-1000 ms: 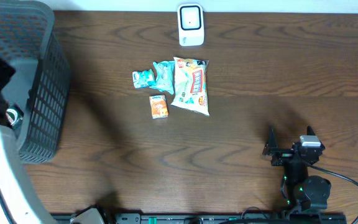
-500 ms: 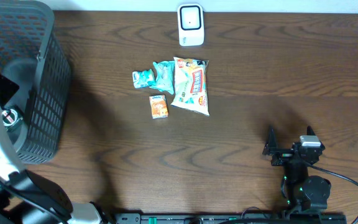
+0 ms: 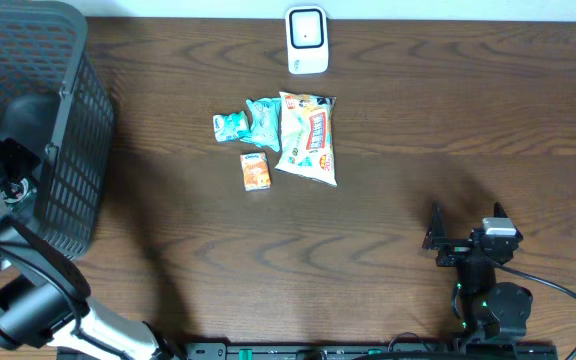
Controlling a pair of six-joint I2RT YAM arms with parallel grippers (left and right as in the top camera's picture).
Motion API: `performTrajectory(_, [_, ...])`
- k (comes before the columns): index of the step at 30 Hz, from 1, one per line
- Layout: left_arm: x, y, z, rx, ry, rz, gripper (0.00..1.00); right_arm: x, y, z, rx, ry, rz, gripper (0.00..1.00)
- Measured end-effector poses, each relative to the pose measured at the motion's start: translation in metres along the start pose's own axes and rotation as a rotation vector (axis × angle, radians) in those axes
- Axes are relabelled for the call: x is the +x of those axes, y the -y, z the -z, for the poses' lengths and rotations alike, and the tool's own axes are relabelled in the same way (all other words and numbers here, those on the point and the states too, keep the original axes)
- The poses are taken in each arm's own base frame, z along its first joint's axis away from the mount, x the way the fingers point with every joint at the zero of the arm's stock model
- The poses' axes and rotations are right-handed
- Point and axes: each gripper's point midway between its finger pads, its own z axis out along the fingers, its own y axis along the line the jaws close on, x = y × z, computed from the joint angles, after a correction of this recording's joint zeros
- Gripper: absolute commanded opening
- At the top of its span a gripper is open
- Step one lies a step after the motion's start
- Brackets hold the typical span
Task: Scan the item barcode
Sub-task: 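Move the left gripper back down into the basket toward the green tin, then grasp the green Zam-Buk ointment tin with the left gripper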
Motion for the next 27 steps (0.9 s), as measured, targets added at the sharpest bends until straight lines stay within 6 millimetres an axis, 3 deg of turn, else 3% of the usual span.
performTrajectory(12, [-0.005, 0.009, -0.038, 0.111, -0.036, 0.017, 0.98, 0.0, 0.0, 0.0, 0.0, 0.0, 0.0, 0.99])
performTrajectory(18, [-0.005, 0.008, -0.047, 0.151, -0.043, -0.036, 0.98, 0.0, 0.0, 0.0, 0.0, 0.0, 0.0, 0.99])
performTrajectory(27, [0.007, 0.02, -0.071, 0.195, -0.098, -0.106, 0.98, 0.0, 0.0, 0.0, 0.0, 0.0, 0.0, 0.99])
